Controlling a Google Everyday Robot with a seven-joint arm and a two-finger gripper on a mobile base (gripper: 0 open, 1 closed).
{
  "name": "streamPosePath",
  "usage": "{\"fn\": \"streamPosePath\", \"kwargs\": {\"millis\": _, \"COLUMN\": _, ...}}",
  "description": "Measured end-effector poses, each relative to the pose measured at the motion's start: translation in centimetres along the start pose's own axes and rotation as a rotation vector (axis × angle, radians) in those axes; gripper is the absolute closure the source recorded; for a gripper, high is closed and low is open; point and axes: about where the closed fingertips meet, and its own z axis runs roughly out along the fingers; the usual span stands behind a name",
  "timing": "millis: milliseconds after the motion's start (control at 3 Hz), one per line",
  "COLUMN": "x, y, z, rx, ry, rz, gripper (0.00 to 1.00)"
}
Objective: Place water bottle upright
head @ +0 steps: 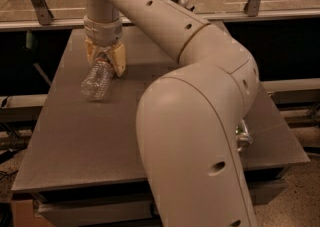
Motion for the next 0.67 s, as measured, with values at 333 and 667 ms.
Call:
{"fn": "streamPosePath", "kwargs": {"millis": 333, "x": 0.3, "y": -0.5, "z": -1.4, "rx": 0.029, "ry": 0.019, "rz": 0.000, "gripper": 0.62}}
{"fn": "streamPosePath", "kwargs": {"millis": 667, "x": 0.2, "y": -0.6, "z": -6.1, "rx": 0.126, "ry": 0.047, "rz": -0.045, "gripper": 0.87}}
